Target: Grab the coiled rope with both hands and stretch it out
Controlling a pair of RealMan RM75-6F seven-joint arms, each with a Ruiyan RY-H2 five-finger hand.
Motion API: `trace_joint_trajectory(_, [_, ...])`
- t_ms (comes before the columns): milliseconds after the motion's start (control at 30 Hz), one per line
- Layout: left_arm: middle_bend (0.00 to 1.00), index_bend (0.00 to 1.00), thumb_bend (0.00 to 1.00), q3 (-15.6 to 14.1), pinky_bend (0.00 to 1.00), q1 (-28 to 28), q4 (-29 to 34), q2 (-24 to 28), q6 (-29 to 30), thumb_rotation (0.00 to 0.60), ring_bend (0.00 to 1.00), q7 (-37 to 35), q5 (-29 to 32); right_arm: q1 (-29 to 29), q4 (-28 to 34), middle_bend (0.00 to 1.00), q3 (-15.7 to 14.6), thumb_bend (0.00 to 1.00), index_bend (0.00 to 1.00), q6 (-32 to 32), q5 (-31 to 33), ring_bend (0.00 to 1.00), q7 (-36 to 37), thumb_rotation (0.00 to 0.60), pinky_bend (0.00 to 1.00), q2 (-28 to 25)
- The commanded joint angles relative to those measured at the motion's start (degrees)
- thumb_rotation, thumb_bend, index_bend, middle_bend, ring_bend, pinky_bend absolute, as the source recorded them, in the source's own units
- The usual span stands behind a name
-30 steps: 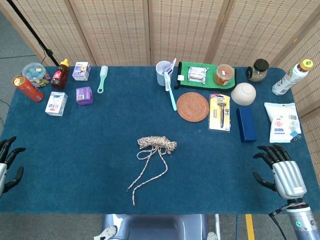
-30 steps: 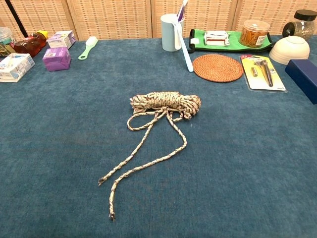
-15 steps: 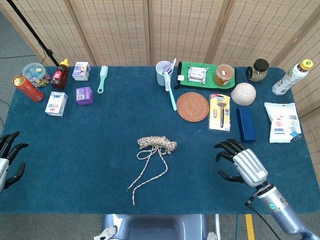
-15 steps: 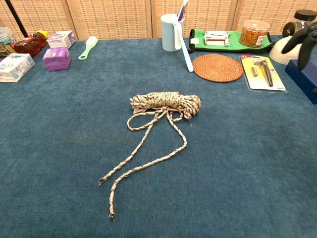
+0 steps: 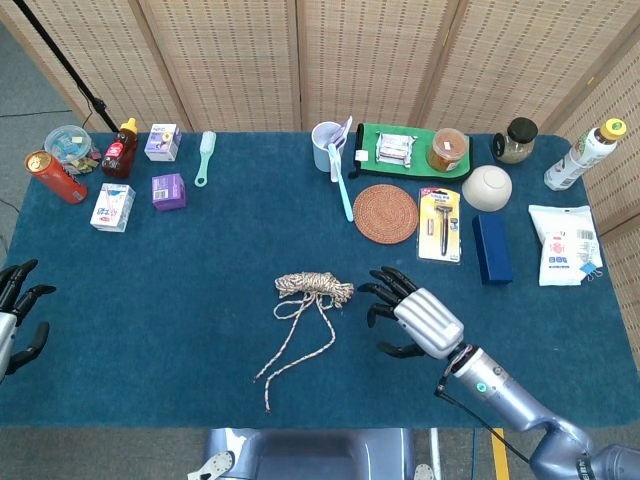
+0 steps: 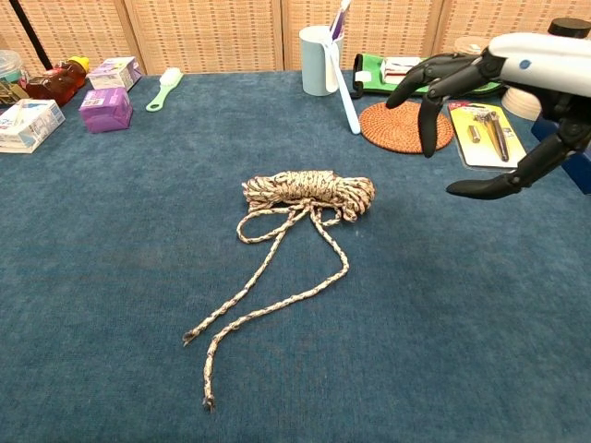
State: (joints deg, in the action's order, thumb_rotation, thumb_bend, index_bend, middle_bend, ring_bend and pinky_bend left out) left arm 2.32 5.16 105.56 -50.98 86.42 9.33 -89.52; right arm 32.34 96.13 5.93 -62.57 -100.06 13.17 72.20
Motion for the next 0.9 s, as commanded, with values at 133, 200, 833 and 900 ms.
trace_joint_trajectory(133, [0.09,0.29,0.44,0.09,0.04,0.11,-0.04,0.18,-0.14,0.578,0.11,-0.13,0.3,3.93,-3.62,0.18,-0.16,0.32,0.49,4.24,0.97,0.03,0.14,0.6,0.0,4.38])
trace_joint_trajectory(200, [0.09,0.29,0.44,0.14,0.04,0.15,-0.12,0.2,-0.14,0.578,0.11,-0.22,0.37,4.7,-4.52,0.18,-0.17,0.34,0.47,4.77,1.15,0.03,0.15,0.6,0.0,5.39])
trace_joint_trajectory(833, [0.09,0.29,0.44,0.28,0.04,1.26,-0.37,0.35,-1.41,0.578,0.11,-0.43,0.26,9.5,-15.91,0.15,-2.89,0.43,0.43,5.57,1.48,0.02,-1.01,0.6,0.0,16.3])
trace_joint_trajectory(900, [0.09,0.29,0.44,0.31,0.03,1.37,-0.31,0.37,-1.51,0.577,0.11,-0.4,0.26,9.82,-17.08,0.15,-3.38,0.43,0.43,5.39,1.12,0.02,-1.37,0.6,0.0,17.29])
